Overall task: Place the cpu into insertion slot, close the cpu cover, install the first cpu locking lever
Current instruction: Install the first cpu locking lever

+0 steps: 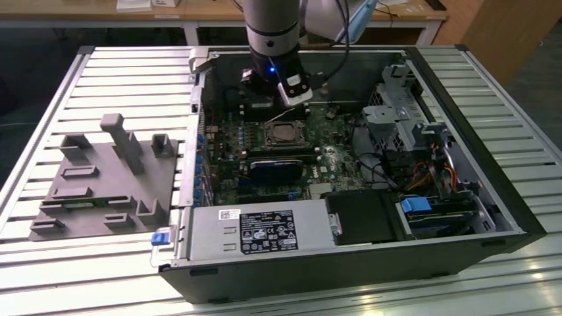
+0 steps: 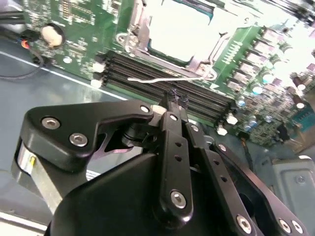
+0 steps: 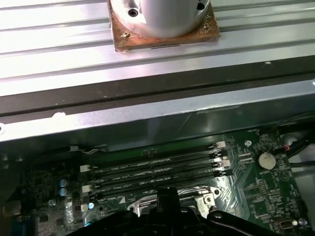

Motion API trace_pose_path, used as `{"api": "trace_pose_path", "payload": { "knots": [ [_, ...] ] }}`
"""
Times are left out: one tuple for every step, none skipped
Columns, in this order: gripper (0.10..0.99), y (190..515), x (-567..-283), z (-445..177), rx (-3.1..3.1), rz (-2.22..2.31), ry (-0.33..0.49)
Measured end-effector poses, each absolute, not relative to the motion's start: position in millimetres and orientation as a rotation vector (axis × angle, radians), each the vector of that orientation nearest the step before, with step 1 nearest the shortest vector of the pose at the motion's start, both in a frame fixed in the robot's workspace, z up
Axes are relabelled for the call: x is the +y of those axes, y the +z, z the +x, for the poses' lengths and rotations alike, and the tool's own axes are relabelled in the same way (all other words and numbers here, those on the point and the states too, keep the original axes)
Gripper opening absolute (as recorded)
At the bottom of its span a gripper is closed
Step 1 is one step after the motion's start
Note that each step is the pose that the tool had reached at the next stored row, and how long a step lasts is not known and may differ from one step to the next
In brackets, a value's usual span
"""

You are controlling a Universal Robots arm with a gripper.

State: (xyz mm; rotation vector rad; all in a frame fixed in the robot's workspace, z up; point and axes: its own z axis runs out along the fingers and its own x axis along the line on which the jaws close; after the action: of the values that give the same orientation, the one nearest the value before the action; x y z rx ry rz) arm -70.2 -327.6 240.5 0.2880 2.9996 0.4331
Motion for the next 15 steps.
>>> {"api": "trace_pose_path", "payload": {
  "knots": [
    [0.102,240.3,-327.6,-70.4,2.987,0.284,0.433],
    [0.102,240.0,-327.6,-70.7,2.973,0.280,0.433],
    [0.102,239.8,-327.6,-71.1,2.962,0.276,0.431],
    [0.102,239.3,-327.6,-71.5,2.952,0.273,0.431],
    [0.102,238.4,-327.5,-71.7,2.947,0.272,0.431],
    [0.102,237.2,-327.5,-71.8,2.943,0.271,0.431],
    [0.102,235.9,-327.6,-71.9,2.942,0.270,0.431],
    [0.102,234.3,-327.6,-71.9,2.942,0.270,0.431],
    [0.102,232.7,-327.6,-71.9,2.941,0.273,0.431],
    [0.102,231.2,-327.6,-71.9,2.940,0.279,0.430],
    [0.102,230.0,-327.6,-72.0,2.938,0.291,0.429],
    [0.102,228.9,-327.5,-71.9,2.935,0.305,0.427],
    [0.102,227.9,-327.3,-71.9,2.933,0.319,0.426],
    [0.102,226.8,-327.2,-71.9,2.930,0.332,0.425],
    [0.102,225.6,-327.0,-71.9,2.928,0.344,0.424]
  ]
}}
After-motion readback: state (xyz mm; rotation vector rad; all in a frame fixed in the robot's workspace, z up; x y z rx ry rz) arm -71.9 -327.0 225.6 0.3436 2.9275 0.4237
